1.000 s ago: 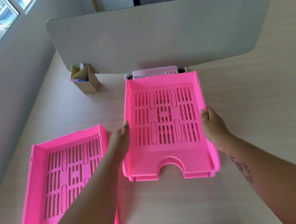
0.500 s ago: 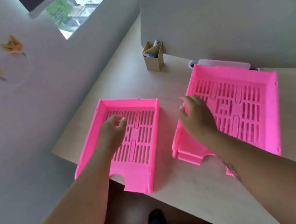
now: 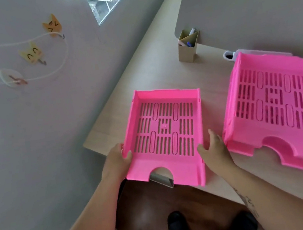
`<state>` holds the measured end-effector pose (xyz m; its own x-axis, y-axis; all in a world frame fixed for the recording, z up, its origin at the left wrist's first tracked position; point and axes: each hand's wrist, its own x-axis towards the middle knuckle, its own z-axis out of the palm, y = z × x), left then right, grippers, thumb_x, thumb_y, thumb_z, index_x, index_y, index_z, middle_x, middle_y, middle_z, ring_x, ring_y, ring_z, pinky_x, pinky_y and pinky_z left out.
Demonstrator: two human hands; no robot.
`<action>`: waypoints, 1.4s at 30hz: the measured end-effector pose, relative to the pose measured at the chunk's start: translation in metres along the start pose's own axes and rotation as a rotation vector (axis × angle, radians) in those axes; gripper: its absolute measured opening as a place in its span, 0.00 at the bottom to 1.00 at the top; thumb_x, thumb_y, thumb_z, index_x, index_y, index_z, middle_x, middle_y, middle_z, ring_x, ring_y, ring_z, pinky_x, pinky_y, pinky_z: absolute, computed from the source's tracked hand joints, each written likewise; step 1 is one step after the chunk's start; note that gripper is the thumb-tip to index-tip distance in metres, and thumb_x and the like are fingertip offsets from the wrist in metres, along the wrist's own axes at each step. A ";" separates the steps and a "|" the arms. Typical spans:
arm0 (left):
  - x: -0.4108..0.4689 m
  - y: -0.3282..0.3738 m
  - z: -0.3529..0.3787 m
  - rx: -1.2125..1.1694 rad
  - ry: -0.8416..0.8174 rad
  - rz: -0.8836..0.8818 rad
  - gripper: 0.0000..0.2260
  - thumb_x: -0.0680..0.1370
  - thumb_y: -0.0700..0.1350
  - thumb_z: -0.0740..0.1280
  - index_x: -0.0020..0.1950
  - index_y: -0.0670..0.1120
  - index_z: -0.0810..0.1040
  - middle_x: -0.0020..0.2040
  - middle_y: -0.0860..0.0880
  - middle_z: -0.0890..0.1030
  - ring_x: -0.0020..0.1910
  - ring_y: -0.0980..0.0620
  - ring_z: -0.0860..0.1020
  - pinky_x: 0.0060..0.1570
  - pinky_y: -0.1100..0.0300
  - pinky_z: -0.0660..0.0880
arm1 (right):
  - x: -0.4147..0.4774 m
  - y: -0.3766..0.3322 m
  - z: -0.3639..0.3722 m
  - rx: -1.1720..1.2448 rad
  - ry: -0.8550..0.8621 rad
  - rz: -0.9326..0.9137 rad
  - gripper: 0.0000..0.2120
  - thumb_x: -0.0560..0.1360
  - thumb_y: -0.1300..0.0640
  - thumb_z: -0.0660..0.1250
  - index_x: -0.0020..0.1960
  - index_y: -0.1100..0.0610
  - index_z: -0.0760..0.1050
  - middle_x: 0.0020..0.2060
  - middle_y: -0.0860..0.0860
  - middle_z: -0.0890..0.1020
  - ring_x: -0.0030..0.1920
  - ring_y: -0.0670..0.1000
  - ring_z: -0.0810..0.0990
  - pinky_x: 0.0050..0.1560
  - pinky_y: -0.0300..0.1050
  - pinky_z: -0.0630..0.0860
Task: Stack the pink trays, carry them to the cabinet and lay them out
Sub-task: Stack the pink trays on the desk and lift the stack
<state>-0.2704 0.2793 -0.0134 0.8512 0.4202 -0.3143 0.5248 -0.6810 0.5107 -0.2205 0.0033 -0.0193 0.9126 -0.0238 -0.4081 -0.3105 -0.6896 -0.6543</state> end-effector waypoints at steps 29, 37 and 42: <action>0.014 0.216 -0.003 -0.196 0.073 0.408 0.12 0.78 0.37 0.57 0.35 0.41 0.68 0.30 0.47 0.71 0.28 0.50 0.66 0.26 0.59 0.61 | 0.004 -0.013 -0.188 0.349 0.439 0.060 0.14 0.76 0.67 0.56 0.58 0.60 0.75 0.39 0.53 0.75 0.30 0.47 0.70 0.21 0.37 0.63; -0.031 0.282 0.070 -0.313 -0.036 0.463 0.10 0.80 0.37 0.56 0.45 0.37 0.75 0.34 0.46 0.74 0.30 0.50 0.69 0.28 0.59 0.65 | -0.011 0.065 -0.254 0.359 0.533 0.069 0.13 0.75 0.68 0.56 0.54 0.61 0.76 0.40 0.57 0.80 0.37 0.52 0.76 0.31 0.42 0.72; -0.044 0.285 0.102 -0.341 -0.053 0.391 0.11 0.81 0.38 0.55 0.43 0.37 0.74 0.33 0.48 0.74 0.31 0.50 0.70 0.27 0.61 0.65 | -0.008 0.093 -0.259 0.358 0.526 0.046 0.12 0.76 0.68 0.56 0.54 0.59 0.74 0.37 0.52 0.77 0.35 0.50 0.75 0.32 0.44 0.75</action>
<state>-0.1585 0.0054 0.0644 0.9871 0.1365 -0.0831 0.1448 -0.5433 0.8269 -0.1880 -0.2481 0.0888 0.8765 -0.4625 -0.1335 -0.3391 -0.3965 -0.8531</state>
